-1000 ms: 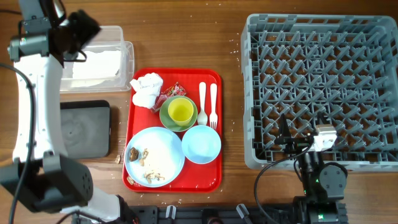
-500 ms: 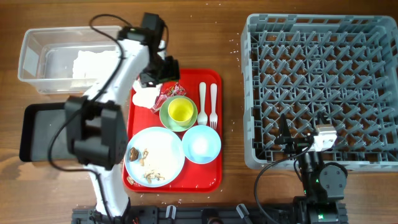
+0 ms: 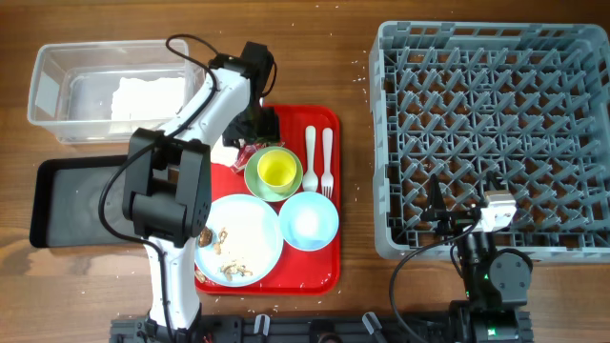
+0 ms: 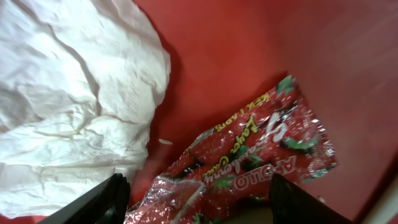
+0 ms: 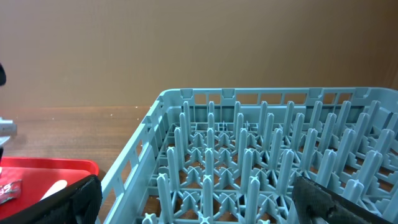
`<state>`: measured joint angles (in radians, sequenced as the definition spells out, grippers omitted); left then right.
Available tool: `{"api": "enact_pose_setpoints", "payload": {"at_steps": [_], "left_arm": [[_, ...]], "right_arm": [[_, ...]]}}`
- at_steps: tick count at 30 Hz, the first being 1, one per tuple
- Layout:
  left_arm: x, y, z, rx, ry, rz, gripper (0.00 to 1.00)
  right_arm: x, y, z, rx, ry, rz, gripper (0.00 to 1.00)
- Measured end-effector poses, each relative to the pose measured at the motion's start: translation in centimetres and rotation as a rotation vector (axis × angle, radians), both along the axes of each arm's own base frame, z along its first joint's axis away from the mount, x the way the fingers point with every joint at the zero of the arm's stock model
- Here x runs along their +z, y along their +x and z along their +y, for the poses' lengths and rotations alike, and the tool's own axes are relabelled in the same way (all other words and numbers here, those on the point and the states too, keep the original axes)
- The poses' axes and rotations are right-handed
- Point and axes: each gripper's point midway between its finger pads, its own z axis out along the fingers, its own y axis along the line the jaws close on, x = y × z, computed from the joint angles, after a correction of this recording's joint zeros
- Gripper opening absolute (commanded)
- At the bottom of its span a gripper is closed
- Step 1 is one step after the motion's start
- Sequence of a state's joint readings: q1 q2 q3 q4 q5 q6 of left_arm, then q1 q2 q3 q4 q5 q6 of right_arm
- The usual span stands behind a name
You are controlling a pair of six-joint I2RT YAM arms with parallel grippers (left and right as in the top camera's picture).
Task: Sort waste into correct bins and load items into the dishwasher rack
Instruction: 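Grasp the red candy wrapper with the left gripper and carry it to the bin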
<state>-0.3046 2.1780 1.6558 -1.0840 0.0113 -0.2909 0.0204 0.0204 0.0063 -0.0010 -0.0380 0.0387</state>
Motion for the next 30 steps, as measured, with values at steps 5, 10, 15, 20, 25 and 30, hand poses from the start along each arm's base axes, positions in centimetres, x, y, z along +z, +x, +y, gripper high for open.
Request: {"api": "enact_pose_setpoints", "payload": {"at_steps": [5, 10, 15, 20, 25, 30], "left_arm": [[-0.8, -0.2, 0.1, -0.011, 0.004, 0.000, 0.33], [-0.8, 0.1, 0.1, -0.022, 0.002, -0.013, 0.04], [0.1, 0.3, 0.0, -0.013, -0.004, -0.037, 0.04], [6.0, 2.4, 0.3, 0.024, -0.057, -0.213, 0.04], [10.2, 4.1, 1.9, 0.106, -0.095, -0.345, 0.04], [16.7, 8.4, 7.6, 0.335, -0.142, -0.617, 0.04]], "right_arm": [[0.0, 0.0, 0.0, 0.000, 0.000, 0.000, 1.00], [0.0, 0.0, 0.0, 0.000, 0.000, 0.000, 1.00], [0.0, 0.0, 0.0, 0.000, 0.000, 0.000, 1.00], [0.0, 0.0, 0.0, 0.000, 0.000, 0.000, 1.00], [0.0, 0.0, 0.0, 0.000, 0.000, 0.000, 1.00], [0.0, 0.0, 0.0, 0.000, 0.000, 0.000, 1.00]]}}
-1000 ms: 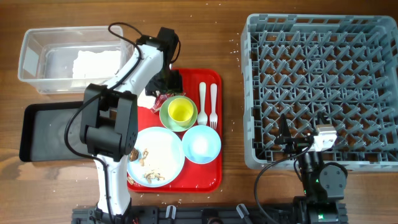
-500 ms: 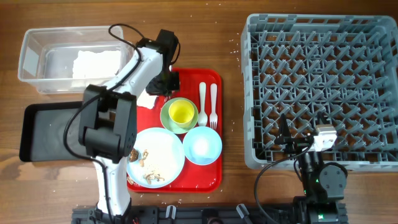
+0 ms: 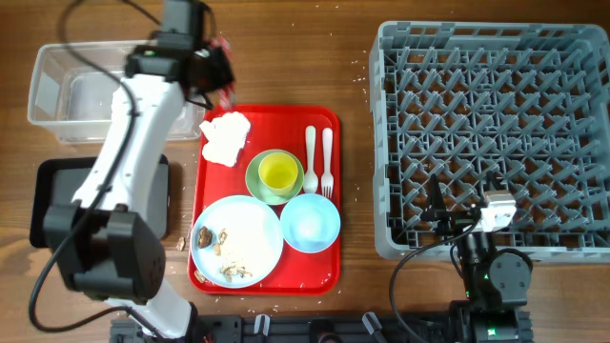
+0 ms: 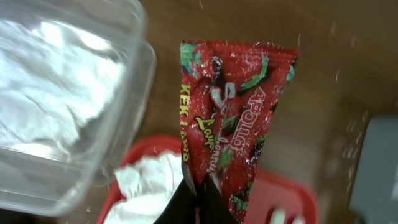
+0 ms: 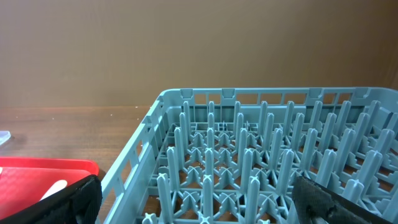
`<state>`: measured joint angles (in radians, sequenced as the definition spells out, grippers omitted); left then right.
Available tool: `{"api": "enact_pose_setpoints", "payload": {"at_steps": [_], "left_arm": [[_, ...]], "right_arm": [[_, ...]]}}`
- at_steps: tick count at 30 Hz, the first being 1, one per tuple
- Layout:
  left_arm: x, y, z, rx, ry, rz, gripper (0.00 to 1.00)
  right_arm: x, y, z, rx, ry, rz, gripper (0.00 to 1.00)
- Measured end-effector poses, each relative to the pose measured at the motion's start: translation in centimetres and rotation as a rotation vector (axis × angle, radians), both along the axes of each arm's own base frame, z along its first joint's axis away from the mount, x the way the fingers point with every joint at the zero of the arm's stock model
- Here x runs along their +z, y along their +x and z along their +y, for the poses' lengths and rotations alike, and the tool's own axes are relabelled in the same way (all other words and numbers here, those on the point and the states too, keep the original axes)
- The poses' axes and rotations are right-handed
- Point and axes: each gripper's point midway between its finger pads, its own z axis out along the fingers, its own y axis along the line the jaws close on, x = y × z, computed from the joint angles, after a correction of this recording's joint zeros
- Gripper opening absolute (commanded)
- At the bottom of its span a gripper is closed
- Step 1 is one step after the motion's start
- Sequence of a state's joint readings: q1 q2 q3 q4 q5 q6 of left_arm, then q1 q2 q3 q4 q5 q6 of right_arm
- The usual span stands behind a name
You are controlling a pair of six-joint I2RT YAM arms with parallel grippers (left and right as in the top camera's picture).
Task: Sort waste into correct bins and load items into the dishwasher rack
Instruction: 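Grasp the red candy wrapper with the left gripper and carry it to the bin, then grasp the remaining napkin with the left gripper and drop it in the bin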
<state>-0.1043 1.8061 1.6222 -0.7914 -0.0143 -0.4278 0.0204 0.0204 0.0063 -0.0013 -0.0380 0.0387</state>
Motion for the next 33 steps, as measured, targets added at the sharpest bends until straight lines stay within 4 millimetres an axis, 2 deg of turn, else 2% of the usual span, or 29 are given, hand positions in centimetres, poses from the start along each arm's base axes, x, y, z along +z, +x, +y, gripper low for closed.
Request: {"api": "enact_pose_setpoints", "payload": {"at_steps": [2, 4, 6, 7, 8, 9, 13, 16, 19, 20, 21, 22, 23, 25, 28, 30, 33], "left_arm": [[1.1, 1.5, 3.9, 0.134, -0.034, -0.068, 0.04], [1.7, 2.0, 8.8, 0.295, -0.068, -0.106, 0.04], [1.9, 2.0, 12.4, 0.411, -0.093, -0.131, 0.04], [1.8, 1.9, 13.6, 0.450, -0.102, -0.134, 0.11], [1.4, 1.8, 15.0, 0.491, -0.110, -0.130, 0.52], [0.7, 1.6, 16.2, 0.526, -0.116, -0.118, 0.72], [-1.4, 1.2, 18.9, 0.606, -0.128, -0.079, 0.72], [-1.4, 1.0, 18.9, 0.609, -0.134, -0.074, 0.64], [-1.0, 0.7, 17.0, 0.532, -0.207, -0.050, 0.60], [-0.2, 0.5, 15.6, 0.459, -0.245, -0.048, 0.58], [1.3, -0.1, 13.3, 0.350, -0.292, -0.048, 0.58], [1.9, -0.4, 12.1, 0.303, -0.300, -0.045, 0.58], [2.5, -1.5, 9.8, 0.214, -0.304, -0.020, 0.58], [2.7, -3.0, 4.8, 0.049, -0.286, 0.037, 0.57], [0.1, -5.0, -1.0, -0.109, -0.177, 0.164, 0.58], [-2.4, -5.4, -3.4, -0.172, -0.098, 0.224, 0.59], [-7.0, -6.0, -4.8, -0.192, -0.004, 0.334, 0.57]], "right_arm": [[0.0, 0.0, 0.0, 0.000, 0.000, 0.000, 1.00], [0.0, 0.0, 0.0, 0.000, 0.000, 0.000, 1.00], [0.0, 0.0, 0.0, 0.000, 0.000, 0.000, 1.00], [0.0, 0.0, 0.0, 0.000, 0.000, 0.000, 1.00], [0.0, 0.0, 0.0, 0.000, 0.000, 0.000, 1.00], [0.0, 0.0, 0.0, 0.000, 0.000, 0.000, 1.00], [0.0, 0.0, 0.0, 0.000, 0.000, 0.000, 1.00], [0.0, 0.0, 0.0, 0.000, 0.000, 0.000, 1.00], [0.0, 0.0, 0.0, 0.000, 0.000, 0.000, 1.00], [0.0, 0.0, 0.0, 0.000, 0.000, 0.000, 1.00], [0.0, 0.0, 0.0, 0.000, 0.000, 0.000, 1.00], [0.0, 0.0, 0.0, 0.000, 0.000, 0.000, 1.00], [0.0, 0.0, 0.0, 0.000, 0.000, -0.001, 1.00], [0.0, 0.0, 0.0, 0.000, 0.000, 0.000, 1.00], [0.0, 0.0, 0.0, 0.000, 0.000, 0.000, 0.99], [0.0, 0.0, 0.0, 0.000, 0.000, 0.000, 1.00], [0.0, 0.0, 0.0, 0.000, 0.000, 0.000, 1.00]]}}
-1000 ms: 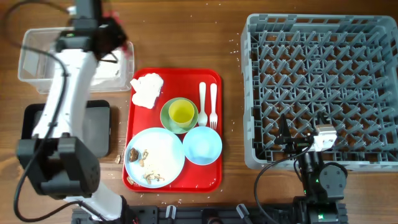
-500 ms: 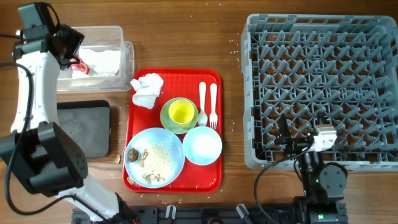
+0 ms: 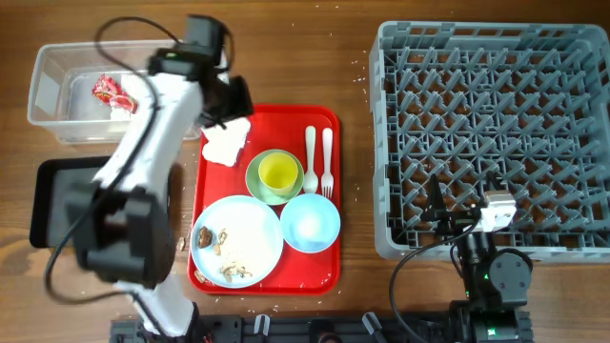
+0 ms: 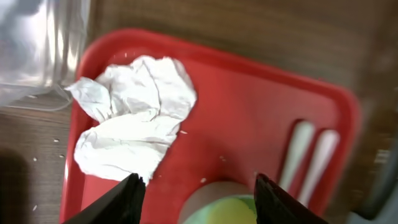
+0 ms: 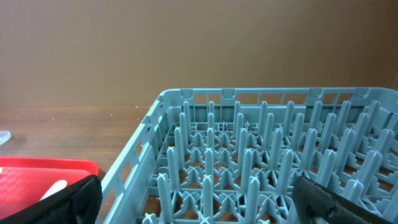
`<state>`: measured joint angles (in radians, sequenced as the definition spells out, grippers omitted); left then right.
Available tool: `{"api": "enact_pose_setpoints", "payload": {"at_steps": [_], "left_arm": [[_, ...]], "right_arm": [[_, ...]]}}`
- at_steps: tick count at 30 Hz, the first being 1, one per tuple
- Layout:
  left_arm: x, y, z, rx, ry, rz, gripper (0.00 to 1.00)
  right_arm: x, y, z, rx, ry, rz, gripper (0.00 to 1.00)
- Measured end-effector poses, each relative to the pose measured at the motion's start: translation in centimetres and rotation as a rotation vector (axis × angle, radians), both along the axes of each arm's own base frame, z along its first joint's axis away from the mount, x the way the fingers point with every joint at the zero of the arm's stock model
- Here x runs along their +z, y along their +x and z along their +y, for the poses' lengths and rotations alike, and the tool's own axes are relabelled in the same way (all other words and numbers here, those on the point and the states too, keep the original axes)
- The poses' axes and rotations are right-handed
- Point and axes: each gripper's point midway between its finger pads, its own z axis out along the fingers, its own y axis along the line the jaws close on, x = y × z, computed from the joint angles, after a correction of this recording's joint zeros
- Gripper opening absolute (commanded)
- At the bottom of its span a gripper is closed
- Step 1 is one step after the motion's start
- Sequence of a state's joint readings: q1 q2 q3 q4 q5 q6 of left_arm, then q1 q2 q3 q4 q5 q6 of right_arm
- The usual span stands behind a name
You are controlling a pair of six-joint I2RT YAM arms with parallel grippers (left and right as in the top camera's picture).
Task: Sort waste into correct bins and load items into the dishwasher rack
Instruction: 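Grasp the remaining napkin with the left gripper and drop it in the bin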
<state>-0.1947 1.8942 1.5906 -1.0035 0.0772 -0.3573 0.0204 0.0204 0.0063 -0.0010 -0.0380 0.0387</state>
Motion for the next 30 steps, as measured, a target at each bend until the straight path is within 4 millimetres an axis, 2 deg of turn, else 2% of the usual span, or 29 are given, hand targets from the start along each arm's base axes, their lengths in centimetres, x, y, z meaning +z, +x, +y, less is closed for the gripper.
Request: {"api": "enact_pose_setpoints", "payload": {"at_steps": [4, 7, 8, 9, 11, 15, 17, 20, 23, 25, 26, 27, 30], "left_arm": [[-6.2, -0.5, 0.6, 0.018, 0.098, 0.137, 0.60], [-9.2, -0.8, 1.2, 0.029, 0.133, 0.195, 0.59], [-10.0, -0.8, 1.3, 0.029, 0.141, 0.208, 0.54], [-10.5, -0.6, 1.3, 0.030, 0.145, 0.206, 0.43], [-10.9, -0.5, 1.4, 0.035, 0.149, 0.210, 0.04], [-10.9, -0.4, 1.7, 0.046, 0.163, 0.206, 0.04], [-10.5, -1.1, 1.8, 0.044, 0.170, 0.237, 0.04], [-7.8, 0.3, 1.6, 0.051, 0.152, 0.167, 0.04], [1.7, 5.6, 2.1, 0.109, 0.090, -0.173, 0.04], [8.6, 8.0, 5.4, 0.225, 0.094, -0.396, 0.04], [10.8, 8.8, 7.7, 0.292, 0.110, -0.472, 0.04], [12.0, 9.4, 10.2, 0.363, 0.133, -0.520, 0.04], [11.1, 9.6, 16.0, 0.505, 0.179, -0.512, 0.04]], "right_arm": [[0.0, 0.0, 0.0, 0.000, 0.000, 0.000, 1.00], [0.0, 0.0, 0.0, 0.000, 0.000, 0.000, 1.00], [0.0, 0.0, 0.0, 0.000, 0.000, 0.000, 1.00], [0.0, 0.0, 0.0, 0.000, 0.000, 0.000, 1.00], [0.0, 0.0, 0.0, 0.000, 0.000, 0.000, 1.00], [0.0, 0.0, 0.0, 0.000, 0.000, 0.000, 1.00], [0.0, 0.0, 0.0, 0.000, 0.000, 0.000, 1.00], [0.0, 0.0, 0.0, 0.000, 0.000, 0.000, 1.00], [0.0, 0.0, 0.0, 0.000, 0.000, 0.000, 1.00], [0.0, 0.0, 0.0, 0.000, 0.000, 0.000, 1.00], [0.0, 0.0, 0.0, 0.000, 0.000, 0.000, 1.00], [0.0, 0.0, 0.0, 0.000, 0.000, 0.000, 1.00], [0.0, 0.0, 0.0, 0.000, 0.000, 0.000, 1.00]]}}
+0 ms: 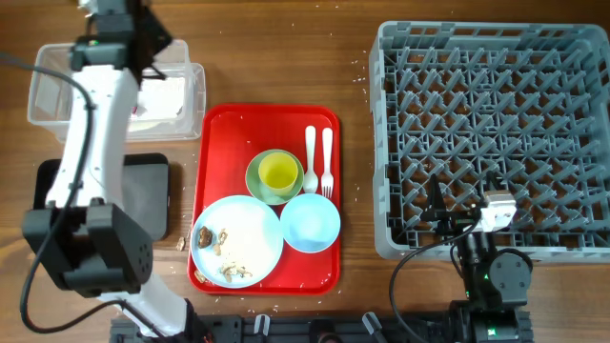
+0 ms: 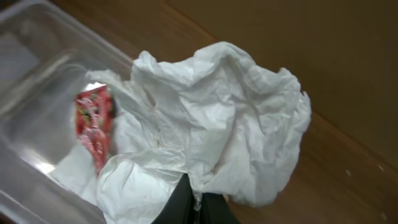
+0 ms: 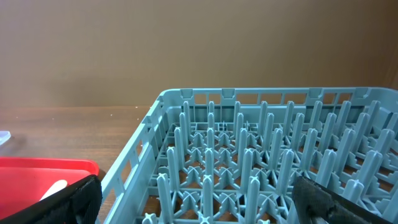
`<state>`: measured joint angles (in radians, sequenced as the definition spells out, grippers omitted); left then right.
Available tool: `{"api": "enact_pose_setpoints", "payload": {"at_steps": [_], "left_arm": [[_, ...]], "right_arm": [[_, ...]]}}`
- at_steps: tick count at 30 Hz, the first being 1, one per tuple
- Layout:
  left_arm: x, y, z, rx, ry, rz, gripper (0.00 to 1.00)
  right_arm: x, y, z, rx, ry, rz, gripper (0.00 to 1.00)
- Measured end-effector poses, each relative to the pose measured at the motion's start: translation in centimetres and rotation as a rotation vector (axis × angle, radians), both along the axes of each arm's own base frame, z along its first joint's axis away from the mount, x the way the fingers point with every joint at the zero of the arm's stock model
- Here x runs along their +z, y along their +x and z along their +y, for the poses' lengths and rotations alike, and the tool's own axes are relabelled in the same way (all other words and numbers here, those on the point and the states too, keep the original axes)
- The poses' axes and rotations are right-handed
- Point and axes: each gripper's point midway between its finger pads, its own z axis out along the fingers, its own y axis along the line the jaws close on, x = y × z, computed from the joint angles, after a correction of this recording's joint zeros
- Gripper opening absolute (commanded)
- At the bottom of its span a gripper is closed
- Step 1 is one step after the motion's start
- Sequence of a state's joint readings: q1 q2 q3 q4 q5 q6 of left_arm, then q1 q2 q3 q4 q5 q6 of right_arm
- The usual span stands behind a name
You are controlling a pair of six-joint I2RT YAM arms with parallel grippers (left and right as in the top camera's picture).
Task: Sort waste into correct bins and load items into the dishwasher rack
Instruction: 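Grasp the remaining napkin with the left gripper and drop it in the bin, then reach the right gripper to the tray and grasp the yellow cup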
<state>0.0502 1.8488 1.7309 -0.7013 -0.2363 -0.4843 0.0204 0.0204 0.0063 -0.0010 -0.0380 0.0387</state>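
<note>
My left gripper [image 2: 198, 206] is shut on a crumpled white napkin [image 2: 211, 130], holding it above the right end of the clear plastic bin [image 2: 37, 56]. A red snack wrapper [image 2: 93, 127] lies inside that bin on other white paper. In the overhead view the left gripper [image 1: 143, 40] is at the bin's [image 1: 48, 90] far right corner. The red tray [image 1: 272, 129] carries a green cup [image 1: 277, 171], a blue bowl [image 1: 310, 221], a white plate with food scraps [image 1: 238, 238] and a white fork and spoon [image 1: 318, 157]. My right gripper [image 3: 199, 205] stands open at the grey rack's [image 1: 496, 133] near edge.
A black bin [image 1: 52, 205] sits left of the tray, partly under my left arm. Crumbs lie on the wooden table beside the tray's lower left corner. The rack fills the right side of the table.
The left gripper was open over the napkin on the red tray. Now it is shut on the napkin, held above the clear bin. The tray's far left corner is bare. The right arm is unmoved.
The left gripper was open around the red wrapper on the tray. Then it held the wrapper beside the clear bin. Then the wrapper lay in the bin and the gripper was open over the napkin. Now the napkin hangs from it at the bin.
</note>
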Motion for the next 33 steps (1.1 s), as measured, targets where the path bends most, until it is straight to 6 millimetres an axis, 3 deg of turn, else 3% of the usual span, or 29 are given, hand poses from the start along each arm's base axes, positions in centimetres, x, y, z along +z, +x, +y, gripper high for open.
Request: {"api": "enact_pose_setpoints", "payload": {"at_steps": [1, 2, 3, 5, 8, 10, 12, 16, 19, 22, 25, 27, 32, 33], "left_arm": [[-0.7, -0.1, 1.9, 0.048, -0.004, 0.012, 0.14], [-1.5, -0.3, 3.5, 0.089, -0.011, 0.026, 0.41], [-2.4, -0.4, 4.7, 0.121, -0.019, 0.042, 0.58], [-4.2, -0.5, 6.4, 0.159, -0.028, 0.075, 0.83], [-6.2, -1.0, 7.2, 0.185, -0.043, 0.120, 0.84], [-6.0, -1.2, 7.2, 0.185, -0.044, 0.126, 0.86], [-5.2, -1.8, 7.1, 0.184, -0.044, 0.124, 0.96], [1.5, -4.6, 6.5, 0.183, -0.039, 0.030, 1.00], [7.3, -8.7, 5.7, 0.192, -0.040, -0.053, 1.00], [10.8, -13.1, 5.1, 0.227, -0.067, -0.096, 1.00], [11.6, -16.3, 5.7, 0.275, -0.085, -0.083, 1.00], [11.0, -18.1, 5.9, 0.301, -0.097, -0.037, 1.00], [9.9, -19.1, 5.4, 0.300, -0.116, 0.027, 1.00], [10.0, -19.0, 5.4, 0.299, -0.120, 0.022, 1.00]], "right_arm": [[0.0, 0.0, 0.0, 0.000, 0.000, 0.000, 1.00], [0.0, 0.0, 0.0, 0.000, 0.000, 0.000, 1.00], [0.0, 0.0, 0.0, 0.000, 0.000, 0.000, 1.00], [0.0, 0.0, 0.0, 0.000, 0.000, 0.000, 1.00], [0.0, 0.0, 0.0, 0.000, 0.000, 0.000, 1.00], [0.0, 0.0, 0.0, 0.000, 0.000, 0.000, 1.00], [0.0, 0.0, 0.0, 0.000, 0.000, 0.000, 1.00], [0.0, 0.0, 0.0, 0.000, 0.000, 0.000, 1.00], [0.0, 0.0, 0.0, 0.000, 0.000, 0.000, 1.00], [0.0, 0.0, 0.0, 0.000, 0.000, 0.000, 1.00], [0.0, 0.0, -0.1, -0.005, -0.040, -0.003, 1.00], [0.0, 0.0, -0.3, -0.017, -0.142, -0.008, 1.00], [0.2, 0.0, -0.3, -0.016, -0.389, -0.028, 1.00], [1.2, 0.0, 0.0, -0.003, -0.405, -0.073, 1.00]]}}
